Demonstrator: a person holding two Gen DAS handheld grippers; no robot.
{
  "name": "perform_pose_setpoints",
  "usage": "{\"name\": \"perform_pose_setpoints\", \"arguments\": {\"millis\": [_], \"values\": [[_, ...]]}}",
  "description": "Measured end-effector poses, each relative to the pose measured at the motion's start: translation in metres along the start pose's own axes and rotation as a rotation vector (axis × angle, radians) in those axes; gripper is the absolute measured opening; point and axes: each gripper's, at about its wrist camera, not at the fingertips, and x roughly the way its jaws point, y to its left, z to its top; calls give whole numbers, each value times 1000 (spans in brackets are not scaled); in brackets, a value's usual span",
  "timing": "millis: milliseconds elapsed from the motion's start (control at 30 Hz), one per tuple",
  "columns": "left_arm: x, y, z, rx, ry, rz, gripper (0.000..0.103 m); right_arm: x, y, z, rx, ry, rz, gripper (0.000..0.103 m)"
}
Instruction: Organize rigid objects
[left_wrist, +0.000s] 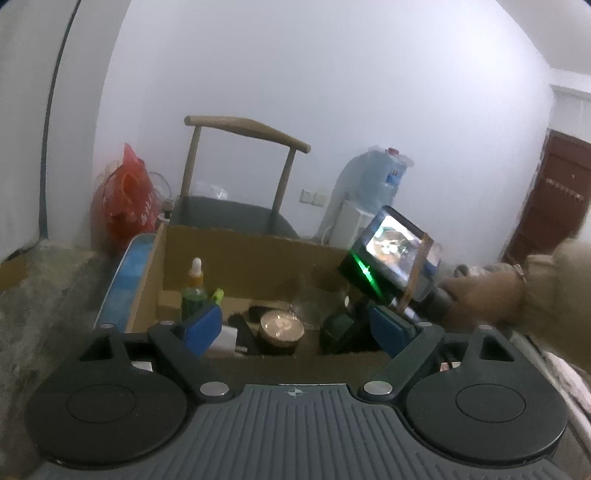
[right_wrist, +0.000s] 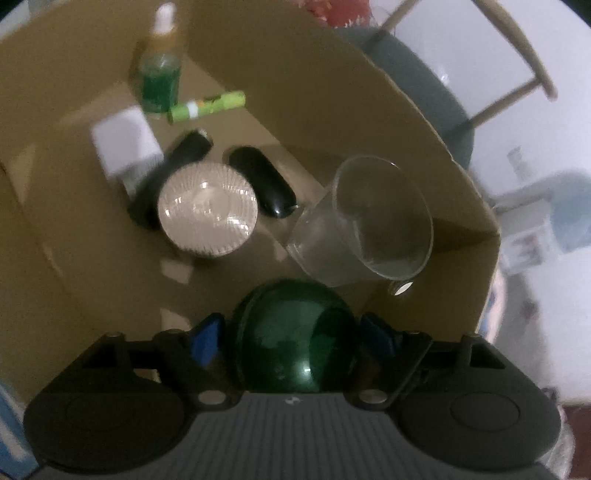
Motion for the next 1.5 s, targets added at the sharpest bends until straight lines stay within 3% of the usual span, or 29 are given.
{"name": "perform_pose_setpoints", "arguments": {"millis": [67,200,367,433,500,700,1133,1500], "values": [[-4,-2,-4,10,6,-5,88,-1,1,-1,6,-20,-5,79],[-17,-3,-14,51,10,3,89,-13,-16,-3,97,-56,82,79],[-33,-1,-21,73,0,11,89,-30,-56,-6,283,-67,424,79],[-34,-1,-21,79,-7,16,90,-25,-69,-6,326,-42,527,79],[-33,-2,-22,82,-8,14,90,-18,-69,-5,331,2,575,79],[-28,0,-24,83,11,8,90,-16,-39,0,234,46,441,78],[-25,4,-25,77,22,12,90,-23,-37,3,123,44,268,83],[-27,2,-27,81,20,5,90,-41,-48,1,106,17,107,85]]}}
